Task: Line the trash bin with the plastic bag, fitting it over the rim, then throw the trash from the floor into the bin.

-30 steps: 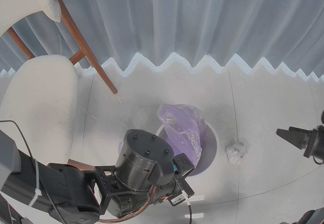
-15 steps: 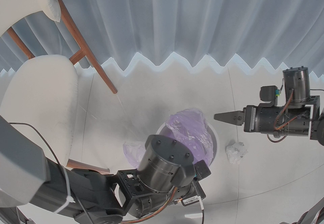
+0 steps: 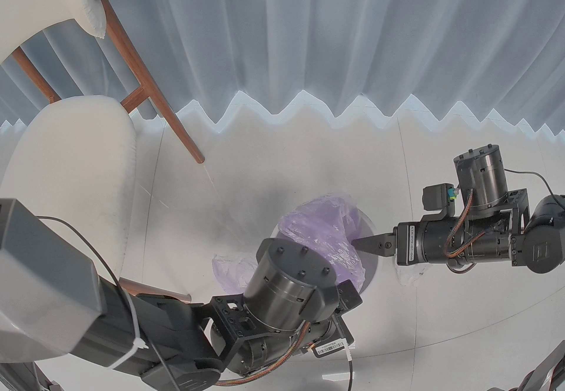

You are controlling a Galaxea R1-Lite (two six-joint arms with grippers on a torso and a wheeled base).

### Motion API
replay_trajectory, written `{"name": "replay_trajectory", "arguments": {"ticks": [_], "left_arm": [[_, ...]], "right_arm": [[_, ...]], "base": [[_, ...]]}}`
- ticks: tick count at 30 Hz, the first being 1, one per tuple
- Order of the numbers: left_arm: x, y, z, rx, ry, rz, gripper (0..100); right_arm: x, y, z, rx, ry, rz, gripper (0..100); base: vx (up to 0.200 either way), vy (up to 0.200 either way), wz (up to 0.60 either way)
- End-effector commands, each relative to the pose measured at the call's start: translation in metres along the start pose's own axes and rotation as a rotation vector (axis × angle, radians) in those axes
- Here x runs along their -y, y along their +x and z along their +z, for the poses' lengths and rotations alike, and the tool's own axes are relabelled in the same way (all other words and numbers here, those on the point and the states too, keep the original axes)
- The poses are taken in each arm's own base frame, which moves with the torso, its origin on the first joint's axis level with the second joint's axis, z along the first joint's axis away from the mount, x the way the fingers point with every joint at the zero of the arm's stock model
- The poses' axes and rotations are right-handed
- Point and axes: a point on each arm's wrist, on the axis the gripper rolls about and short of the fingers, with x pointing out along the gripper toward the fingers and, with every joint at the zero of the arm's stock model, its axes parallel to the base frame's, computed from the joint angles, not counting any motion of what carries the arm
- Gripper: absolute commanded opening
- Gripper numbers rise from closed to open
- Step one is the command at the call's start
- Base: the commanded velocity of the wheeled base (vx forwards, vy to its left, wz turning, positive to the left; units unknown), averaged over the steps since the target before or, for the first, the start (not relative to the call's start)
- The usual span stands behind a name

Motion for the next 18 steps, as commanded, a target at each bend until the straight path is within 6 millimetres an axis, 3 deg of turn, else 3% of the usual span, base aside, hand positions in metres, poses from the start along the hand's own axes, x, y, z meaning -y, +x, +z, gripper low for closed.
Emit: {"name": "replay_trajectory", "arguments": {"ticks": [1, 18], "left_arm": [[0.0, 0.0, -0.001, -0.002, -0.001, 0.001, 0], [-0.004, 0.002, -0.002, 0.0, -0.005, 0.014, 0]], "right_arm": [[-0.002, -0.001, -0.006, -0.015, -0.01, 0.004, 100], [-0.014, -0.021, 0.006, 0.124, -0.029, 0.116, 100]], "base": [[0.0, 0.0, 0.0], [0.0, 0.0, 0.0]]}}
